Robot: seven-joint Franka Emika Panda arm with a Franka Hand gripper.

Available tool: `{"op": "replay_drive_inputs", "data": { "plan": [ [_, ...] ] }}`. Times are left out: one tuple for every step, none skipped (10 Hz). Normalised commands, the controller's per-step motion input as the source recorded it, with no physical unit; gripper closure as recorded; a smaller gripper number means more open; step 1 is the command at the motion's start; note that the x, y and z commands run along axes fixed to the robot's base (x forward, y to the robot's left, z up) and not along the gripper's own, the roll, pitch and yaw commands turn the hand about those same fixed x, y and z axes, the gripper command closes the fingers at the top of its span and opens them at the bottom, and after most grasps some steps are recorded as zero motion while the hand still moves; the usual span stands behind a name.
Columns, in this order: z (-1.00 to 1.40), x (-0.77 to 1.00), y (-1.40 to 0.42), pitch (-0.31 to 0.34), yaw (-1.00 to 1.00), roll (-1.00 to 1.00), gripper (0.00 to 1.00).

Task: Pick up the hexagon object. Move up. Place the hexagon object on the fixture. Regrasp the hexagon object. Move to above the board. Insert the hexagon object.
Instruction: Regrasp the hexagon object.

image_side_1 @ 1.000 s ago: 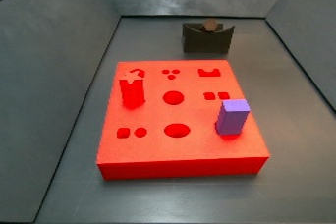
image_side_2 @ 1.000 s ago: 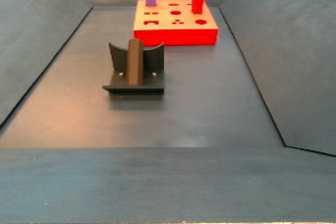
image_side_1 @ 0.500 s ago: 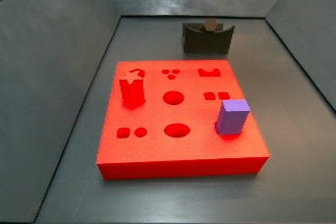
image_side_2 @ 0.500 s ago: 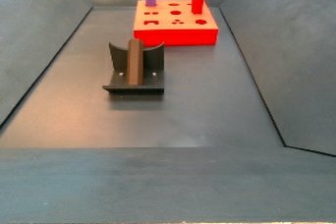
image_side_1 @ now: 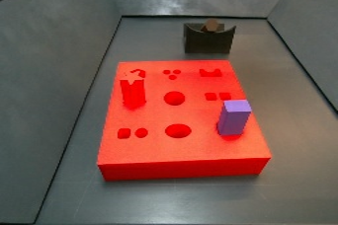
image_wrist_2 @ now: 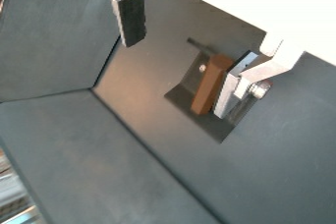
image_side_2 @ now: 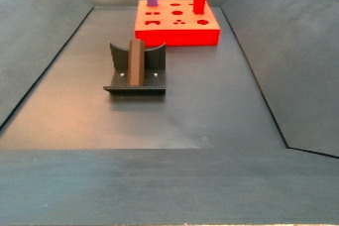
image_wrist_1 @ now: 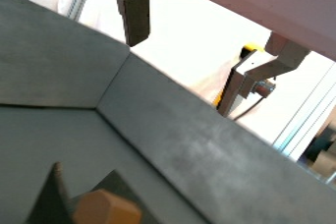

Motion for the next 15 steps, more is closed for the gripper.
{"op": "replay_drive_inputs", "data": {
  "plan": [
    [-0.02,0.1,-0.04,0.126,0.18,0.3,0.0],
    [-0.01,0.1,-0.03,0.109,0.19,0.22,0.0],
    [-1.0,0.03,0.07,0.108,0.2,0.16,0.0],
    [-1.0,0.04,0.07,0.073,0.2,0.15,0.0],
    [-1.0,0.05,0.06,0.032,0.19,0.14,0.0],
    [-1.0,0.06,0.06,-0.003,0.18,0.12,0.0],
    [-1.0,0.07,0.05,-0.031,0.16,0.1,0.0],
    [-1.0,0.08,0.05,-0.067,0.13,0.09,0.0],
    [-1.0,0.09,0.04,-0.087,0.1,0.08,0.0],
    [-1.0,0.1,0.04,-0.094,0.07,0.07,0.0],
    [-1.0,0.11,0.04,-0.096,0.05,0.07,0.0],
    [-1.0,0.12,0.03,-0.091,0.02,0.07,0.0],
    [-0.92,0.11,0.02,-0.076,0.0,0.07,0.0],
    [-0.76,0.1,0.01,-0.06,-0.02,0.07,0.0],
    [-0.61,0.09,0.01,-0.036,-0.02,0.07,0.0]
  ]
}}
